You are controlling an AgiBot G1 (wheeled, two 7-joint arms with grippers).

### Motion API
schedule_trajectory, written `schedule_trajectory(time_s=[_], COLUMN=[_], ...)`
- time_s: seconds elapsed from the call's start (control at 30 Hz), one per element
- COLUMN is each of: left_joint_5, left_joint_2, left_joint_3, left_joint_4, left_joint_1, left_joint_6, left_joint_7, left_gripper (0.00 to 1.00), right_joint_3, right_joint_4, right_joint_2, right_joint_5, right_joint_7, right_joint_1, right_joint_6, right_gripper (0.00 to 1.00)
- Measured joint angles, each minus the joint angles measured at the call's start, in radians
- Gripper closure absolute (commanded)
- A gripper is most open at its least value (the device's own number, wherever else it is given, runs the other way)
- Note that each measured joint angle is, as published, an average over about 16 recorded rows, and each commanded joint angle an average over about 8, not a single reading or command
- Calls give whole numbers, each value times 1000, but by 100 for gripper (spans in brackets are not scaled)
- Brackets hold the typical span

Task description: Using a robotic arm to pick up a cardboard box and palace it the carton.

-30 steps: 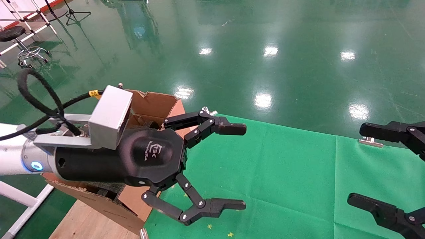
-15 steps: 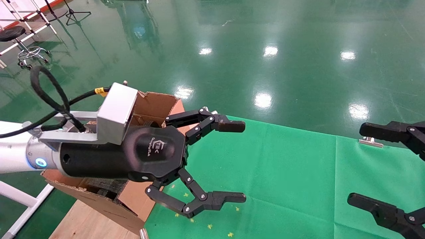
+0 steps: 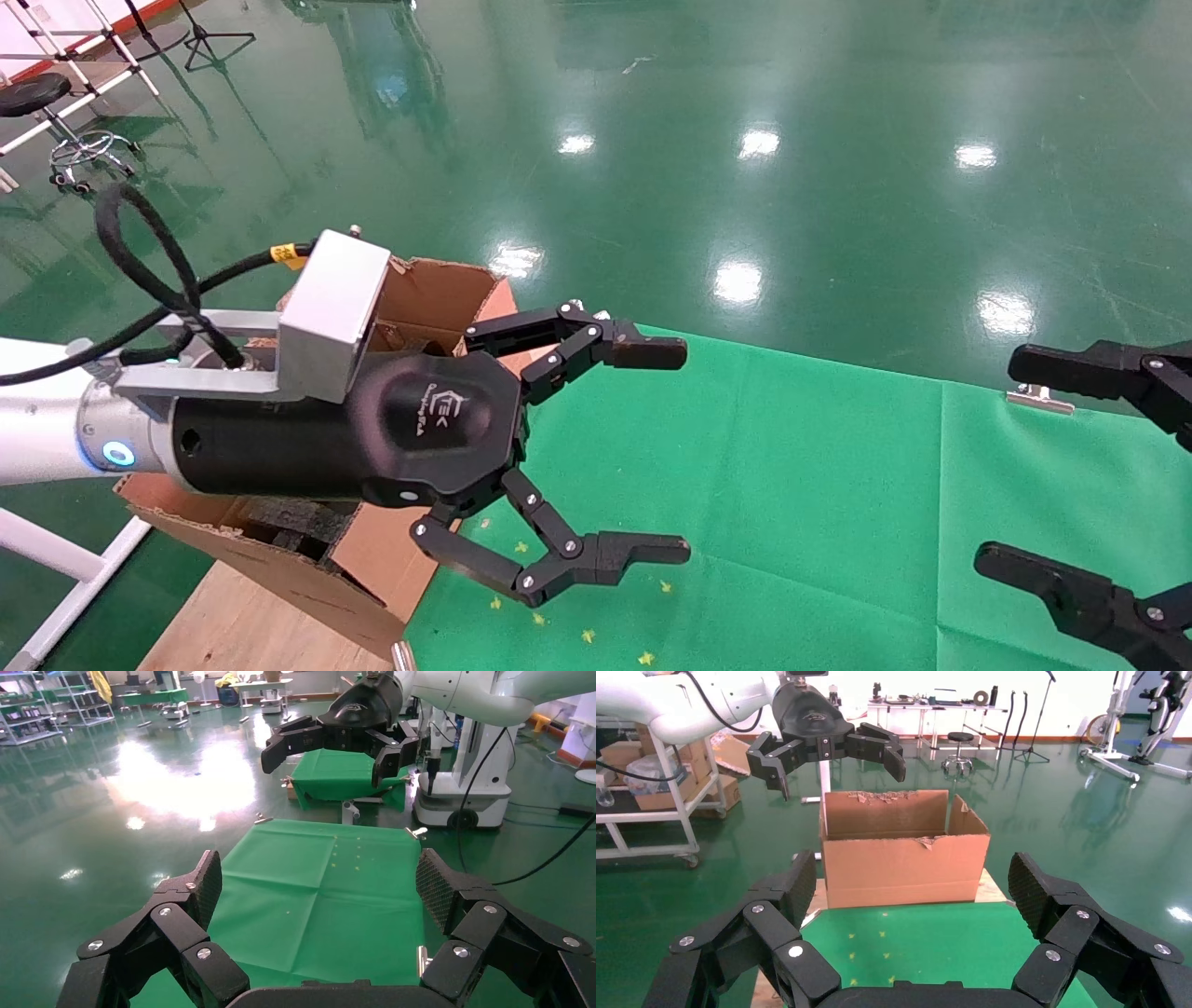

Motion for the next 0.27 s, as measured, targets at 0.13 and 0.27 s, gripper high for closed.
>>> schedule_trajectory(time_s=[0.13,0.27], left_joint_5=[0,1], left_joint_2=[0,0], left_joint_3=[1,1], left_joint_4=[1,1], left_joint_1=[-1,-1], left_joint_6=[0,0], left_joint_7=[0,0], left_gripper=[0,0], right_joint_3=[0,0], right_joint_4=[0,0], right_joint_2=[0,0], right_joint_5=[0,0], right_joint_7=[0,0], right_joint_1=[0,0], right_joint_6=[0,0], right_gripper=[0,0])
